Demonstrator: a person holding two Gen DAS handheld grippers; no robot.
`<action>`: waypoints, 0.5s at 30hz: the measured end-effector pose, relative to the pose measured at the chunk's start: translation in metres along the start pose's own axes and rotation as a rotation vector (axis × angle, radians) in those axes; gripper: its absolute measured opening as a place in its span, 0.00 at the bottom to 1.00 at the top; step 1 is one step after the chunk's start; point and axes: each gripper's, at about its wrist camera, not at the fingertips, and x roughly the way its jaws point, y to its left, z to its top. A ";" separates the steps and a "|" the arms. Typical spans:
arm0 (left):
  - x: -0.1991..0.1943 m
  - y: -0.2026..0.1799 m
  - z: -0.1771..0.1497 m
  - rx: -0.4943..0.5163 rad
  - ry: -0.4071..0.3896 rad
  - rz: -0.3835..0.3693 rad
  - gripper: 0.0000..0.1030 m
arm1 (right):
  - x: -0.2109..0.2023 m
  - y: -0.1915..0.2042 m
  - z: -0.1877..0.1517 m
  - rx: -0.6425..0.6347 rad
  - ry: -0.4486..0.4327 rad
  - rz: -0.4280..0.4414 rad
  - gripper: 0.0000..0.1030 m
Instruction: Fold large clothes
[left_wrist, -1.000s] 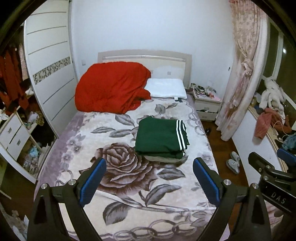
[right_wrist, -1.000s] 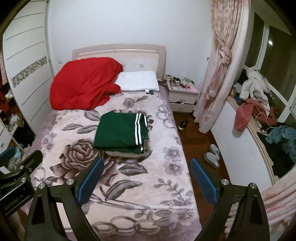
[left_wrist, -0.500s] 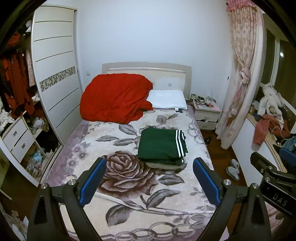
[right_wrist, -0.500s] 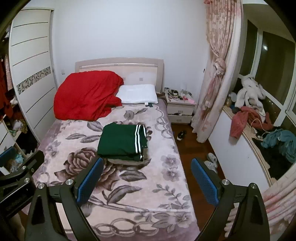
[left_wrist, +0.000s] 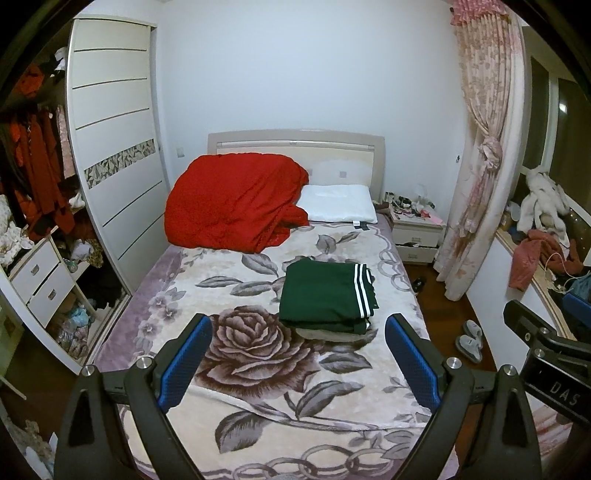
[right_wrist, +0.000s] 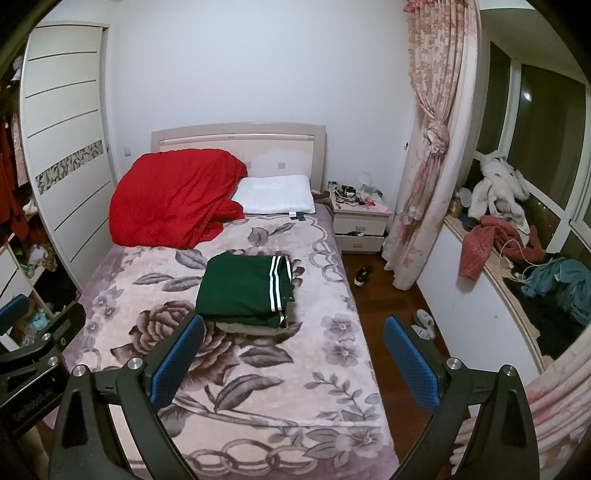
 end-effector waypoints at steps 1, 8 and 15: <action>-0.001 0.002 0.000 0.000 -0.004 0.002 0.93 | -0.002 -0.001 0.002 0.002 -0.001 0.002 0.97; -0.005 0.000 0.000 0.006 -0.017 -0.008 0.95 | -0.007 -0.006 0.014 0.002 -0.016 0.007 0.97; -0.012 -0.002 0.003 0.015 -0.037 -0.012 0.96 | -0.007 -0.011 0.018 0.011 -0.019 0.012 0.98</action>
